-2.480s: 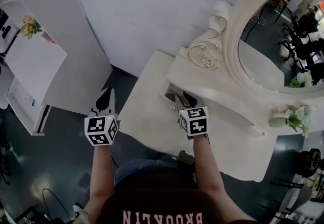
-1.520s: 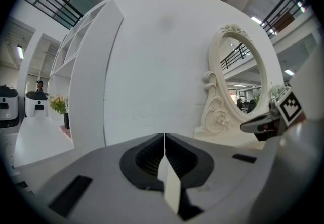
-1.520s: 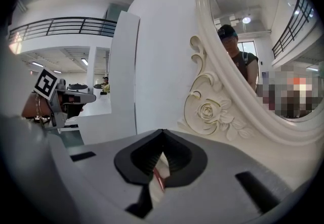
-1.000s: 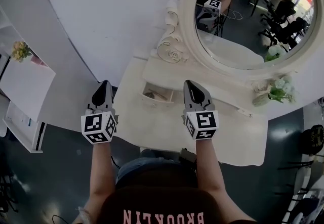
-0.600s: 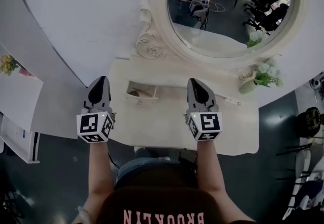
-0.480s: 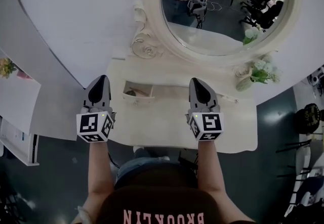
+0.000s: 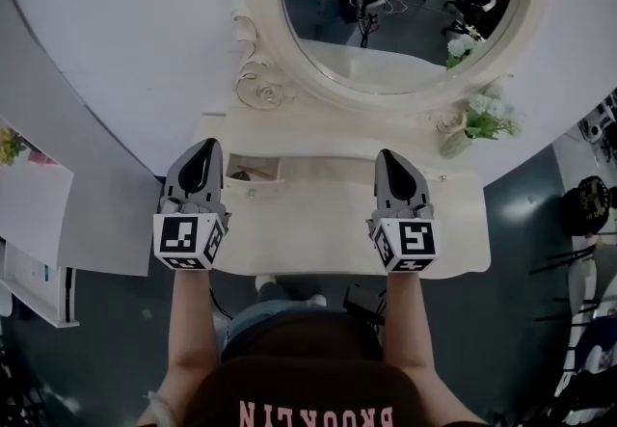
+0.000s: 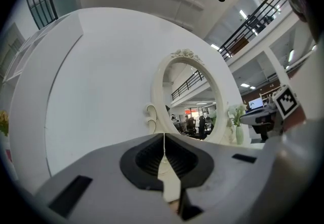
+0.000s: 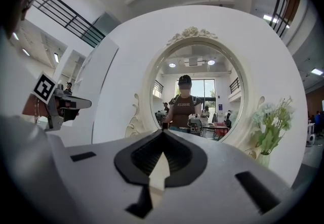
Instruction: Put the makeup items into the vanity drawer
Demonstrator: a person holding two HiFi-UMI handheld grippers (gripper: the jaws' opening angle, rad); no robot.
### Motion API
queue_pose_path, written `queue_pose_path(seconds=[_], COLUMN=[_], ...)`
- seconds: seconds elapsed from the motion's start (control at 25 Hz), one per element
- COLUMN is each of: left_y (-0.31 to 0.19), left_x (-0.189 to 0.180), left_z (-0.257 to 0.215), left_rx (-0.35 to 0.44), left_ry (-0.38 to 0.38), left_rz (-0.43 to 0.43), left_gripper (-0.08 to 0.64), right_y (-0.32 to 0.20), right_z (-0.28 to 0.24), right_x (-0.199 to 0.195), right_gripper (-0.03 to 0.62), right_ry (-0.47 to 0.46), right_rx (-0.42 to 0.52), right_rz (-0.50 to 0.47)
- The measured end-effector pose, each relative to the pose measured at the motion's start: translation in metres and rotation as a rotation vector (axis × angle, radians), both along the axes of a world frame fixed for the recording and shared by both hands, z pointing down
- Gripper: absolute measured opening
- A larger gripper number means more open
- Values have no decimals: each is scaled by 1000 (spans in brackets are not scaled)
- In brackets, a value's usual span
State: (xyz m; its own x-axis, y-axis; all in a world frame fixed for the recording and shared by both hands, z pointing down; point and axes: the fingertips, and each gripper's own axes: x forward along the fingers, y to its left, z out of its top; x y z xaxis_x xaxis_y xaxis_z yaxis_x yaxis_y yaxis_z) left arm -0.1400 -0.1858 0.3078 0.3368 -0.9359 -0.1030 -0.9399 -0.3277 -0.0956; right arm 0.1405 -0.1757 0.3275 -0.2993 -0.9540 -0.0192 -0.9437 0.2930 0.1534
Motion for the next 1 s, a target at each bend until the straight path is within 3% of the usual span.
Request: queue_pose_path(seconds=[1.0], left_y=[18], left_x=[35], left_z=[-13], left_rx=[22], left_ry=[-27], left_rz=[55], left_gripper=[6], right_y=[30], right_z=[-10], right_x=[29], right_gripper=[-2], right_ry=[-4], right_rx=[17], right_rz=[37])
